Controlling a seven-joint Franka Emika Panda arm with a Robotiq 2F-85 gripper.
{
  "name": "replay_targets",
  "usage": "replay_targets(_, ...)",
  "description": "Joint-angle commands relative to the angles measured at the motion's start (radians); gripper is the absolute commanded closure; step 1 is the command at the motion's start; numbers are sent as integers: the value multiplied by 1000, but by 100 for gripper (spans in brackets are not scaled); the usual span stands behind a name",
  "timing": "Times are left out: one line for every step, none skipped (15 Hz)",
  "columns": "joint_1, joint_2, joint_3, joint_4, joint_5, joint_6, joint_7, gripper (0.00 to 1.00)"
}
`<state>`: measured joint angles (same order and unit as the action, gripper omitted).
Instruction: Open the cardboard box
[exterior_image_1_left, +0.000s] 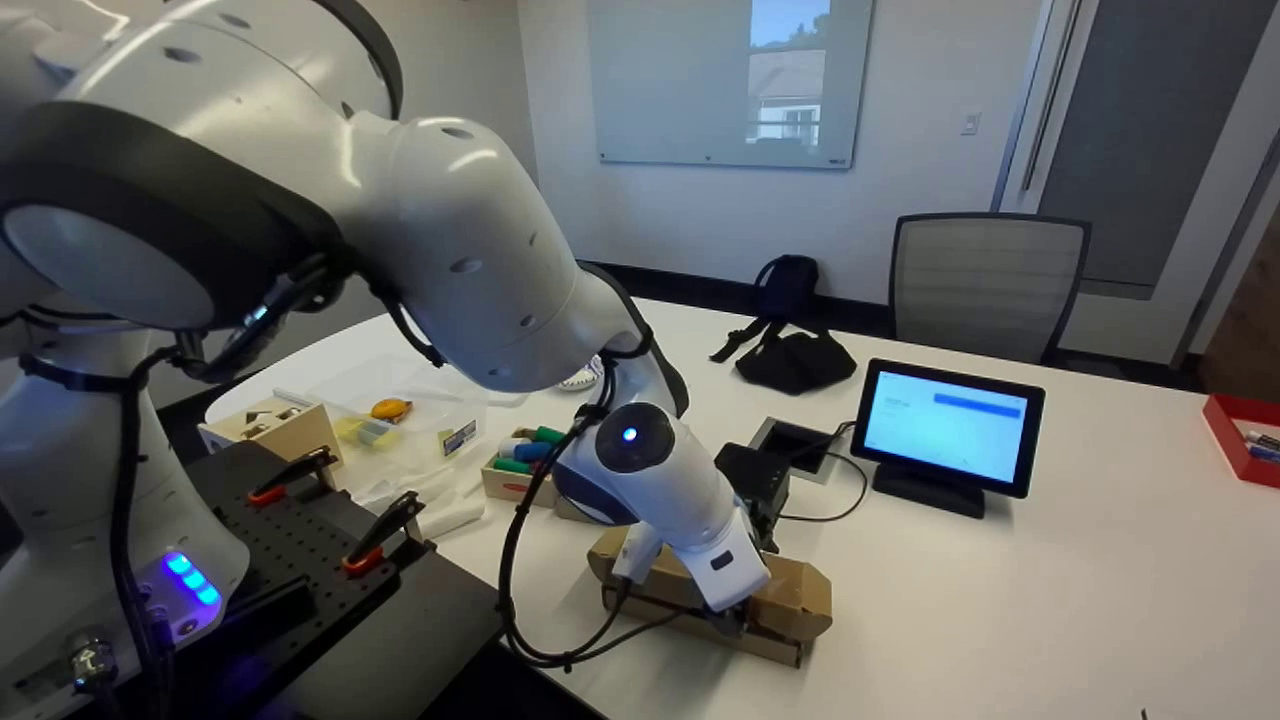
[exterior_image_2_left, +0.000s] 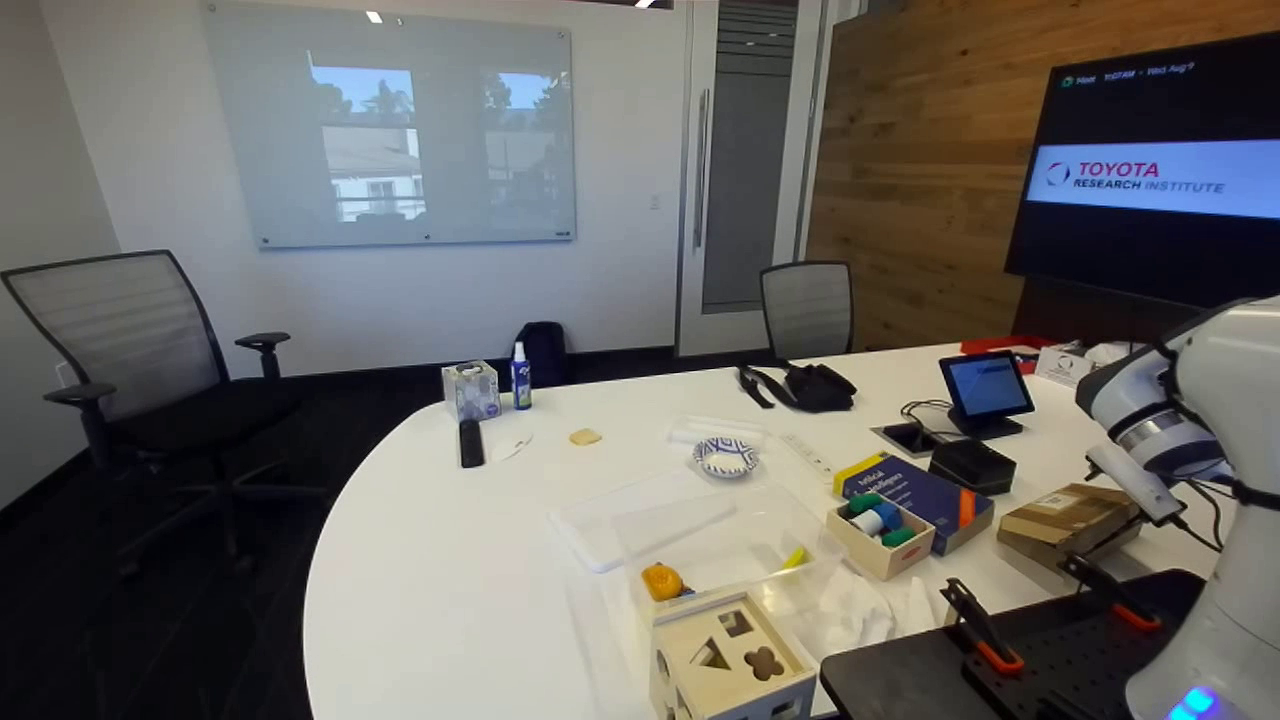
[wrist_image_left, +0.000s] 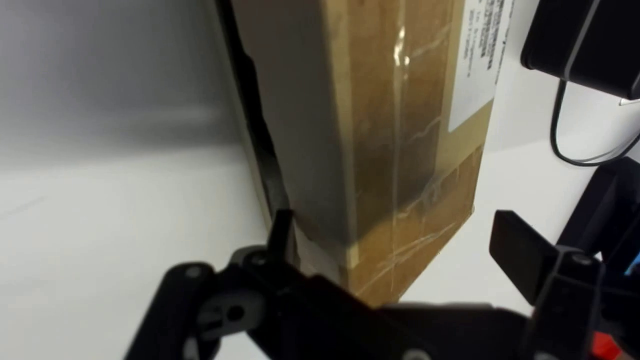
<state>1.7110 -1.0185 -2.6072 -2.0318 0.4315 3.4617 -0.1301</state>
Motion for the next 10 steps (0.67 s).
replay_targets(0,-7,0,16,-46,0,65,0)
replay_targets(-2,-8,1,21,-56,0,68,0)
replay_targets(-6,-14,2,23,-72,0,75,0)
replay_targets(-3,-16,1,23,-46,0,56,0)
replay_targets(-8,-10,1,4,-17,0,39,0)
replay_targets(-12,-4,0,-8,-4,0,35,0)
replay_targets(-15,3,0,-24,18,0,27,0)
replay_targets(-17,11,0,-39,40,0,22,0)
replay_targets(-22,13,0,-44,30,0,42,0)
replay_targets(-31,10,4,-42,6,0,62,0)
